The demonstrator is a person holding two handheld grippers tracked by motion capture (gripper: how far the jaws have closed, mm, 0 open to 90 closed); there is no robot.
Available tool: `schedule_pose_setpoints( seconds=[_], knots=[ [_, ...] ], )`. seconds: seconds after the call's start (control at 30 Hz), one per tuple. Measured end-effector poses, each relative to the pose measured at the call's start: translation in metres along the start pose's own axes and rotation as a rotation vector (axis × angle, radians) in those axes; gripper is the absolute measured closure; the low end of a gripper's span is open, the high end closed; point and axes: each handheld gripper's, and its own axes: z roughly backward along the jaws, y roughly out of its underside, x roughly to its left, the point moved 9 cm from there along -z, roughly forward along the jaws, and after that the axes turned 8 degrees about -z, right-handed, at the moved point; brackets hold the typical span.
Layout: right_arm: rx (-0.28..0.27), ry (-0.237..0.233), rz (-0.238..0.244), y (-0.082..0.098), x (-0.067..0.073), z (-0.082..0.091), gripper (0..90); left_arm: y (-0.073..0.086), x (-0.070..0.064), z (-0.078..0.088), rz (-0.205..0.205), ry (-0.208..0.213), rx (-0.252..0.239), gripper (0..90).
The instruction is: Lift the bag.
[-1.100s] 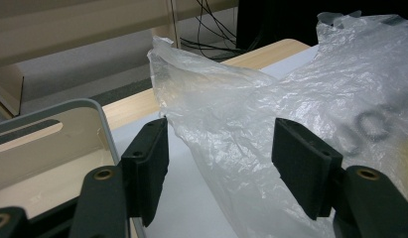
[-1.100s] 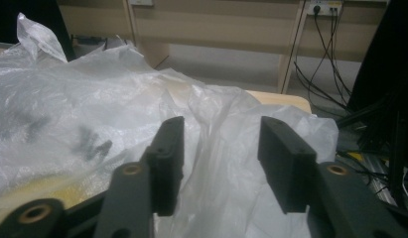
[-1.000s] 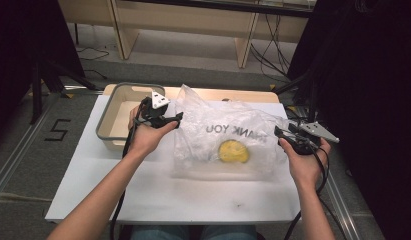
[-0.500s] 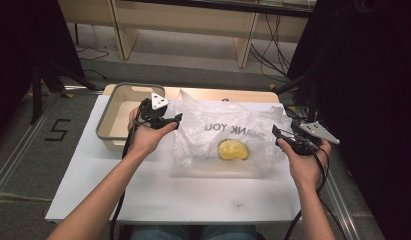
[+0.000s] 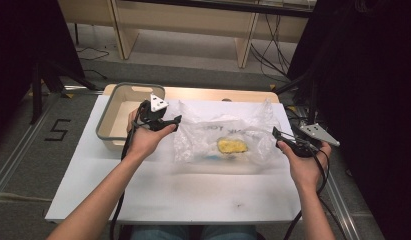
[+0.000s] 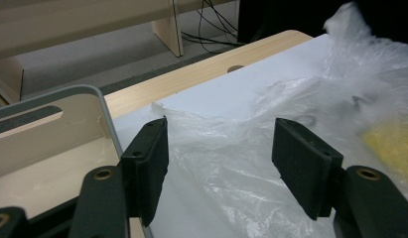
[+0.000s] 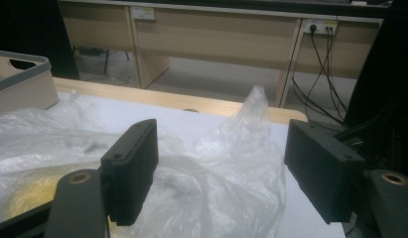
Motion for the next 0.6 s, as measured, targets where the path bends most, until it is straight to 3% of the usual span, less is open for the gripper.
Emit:
schedule_pose_setpoints(
  seconds=[0.6],
  knots=[
    [0.019,-0.026,0.009,0.012,0.003,0.002,31.5,0.006,-0.003,0.009,-0.004,0.026,0.015,38.3]
  ],
)
